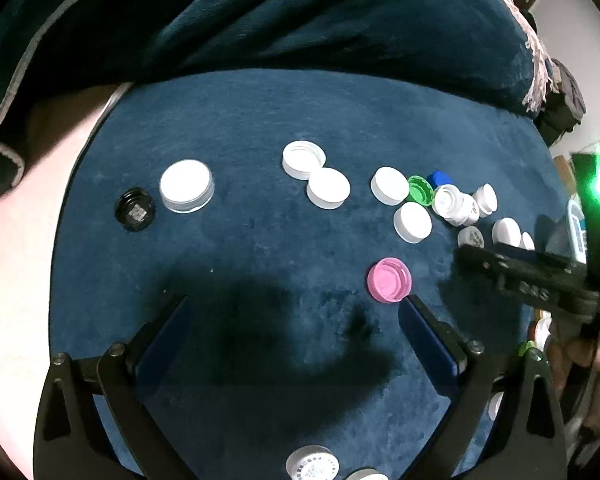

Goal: Organize objects
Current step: 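Grasp the pink cap with the left tool while the right tool grasps the green-printed white cap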

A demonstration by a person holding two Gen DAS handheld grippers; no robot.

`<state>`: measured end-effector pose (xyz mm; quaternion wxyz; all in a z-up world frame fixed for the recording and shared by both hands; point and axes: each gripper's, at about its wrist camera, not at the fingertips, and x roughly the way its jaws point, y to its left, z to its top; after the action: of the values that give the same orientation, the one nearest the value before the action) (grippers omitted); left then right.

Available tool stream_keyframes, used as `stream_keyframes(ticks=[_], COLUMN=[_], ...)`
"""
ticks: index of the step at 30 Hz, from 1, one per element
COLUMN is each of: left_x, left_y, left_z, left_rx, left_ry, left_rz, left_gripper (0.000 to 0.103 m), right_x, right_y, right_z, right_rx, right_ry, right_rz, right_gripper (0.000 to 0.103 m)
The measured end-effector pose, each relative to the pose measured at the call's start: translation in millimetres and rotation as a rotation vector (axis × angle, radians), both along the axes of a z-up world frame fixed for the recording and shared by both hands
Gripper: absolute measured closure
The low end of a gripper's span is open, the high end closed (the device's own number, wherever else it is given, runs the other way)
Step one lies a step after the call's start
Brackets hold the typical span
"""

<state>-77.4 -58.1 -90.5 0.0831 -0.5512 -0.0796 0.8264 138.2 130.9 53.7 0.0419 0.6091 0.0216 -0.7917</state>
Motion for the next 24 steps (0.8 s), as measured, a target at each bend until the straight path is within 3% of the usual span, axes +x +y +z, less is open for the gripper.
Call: stream_keyframes(ticks=[1, 4, 14, 19, 20, 21, 23, 24], left_x=[0.4, -0.5, -0.4, -4.6, -5.0, -5.5, -5.9, -5.7], left_y=[-0.4, 6.5, 42.6, 58.4, 59.3, 59.8, 58.7, 56.9], left_z=[-0.9, -4.0, -10.3, -16.0, -16.6, -18.2, -18.9, -17.6], left_rx=[-0.004, -0.001, 0.014, 0.043, 0.048, 0.052, 0.045, 0.048], left_ry=[0.000, -0.005, 0.030, 0.032, 0.028, 0.024, 0.020, 0.024], left_rz=[-0.005, -0.021, -0.107, -0.146, -0.148, -0.151, -0.146, -0.140], left_gripper=[0.001, 0.001, 0.005, 0.024, 0.035, 0.053, 0.070, 0.072], right_x=[-0.7, 0.1, 23.7, 29.9, 31.8, 34.9, 39.9, 41.9], right_y=[-2.9, -6.1, 1.4, 4.0, 3.9, 2.0, 0.2, 0.4], right_z=[-3.0, -3.6, 13.0, 33.8, 37.0, 39.8, 43.5, 44.8], right_rx=[0.005, 0.002, -0.077, -0.116, -0.120, -0.121, -0.121, -0.120], right_ry=[-0.005, 0.004, -0.023, 0.009, 0.013, 0.016, 0.017, 0.018], right_rz=[0.003, 0.020, 0.030, 0.012, 0.012, 0.014, 0.020, 0.022], right_gripper=[0.055, 0.073, 0.073, 0.073, 0.073, 0.073, 0.073, 0.073])
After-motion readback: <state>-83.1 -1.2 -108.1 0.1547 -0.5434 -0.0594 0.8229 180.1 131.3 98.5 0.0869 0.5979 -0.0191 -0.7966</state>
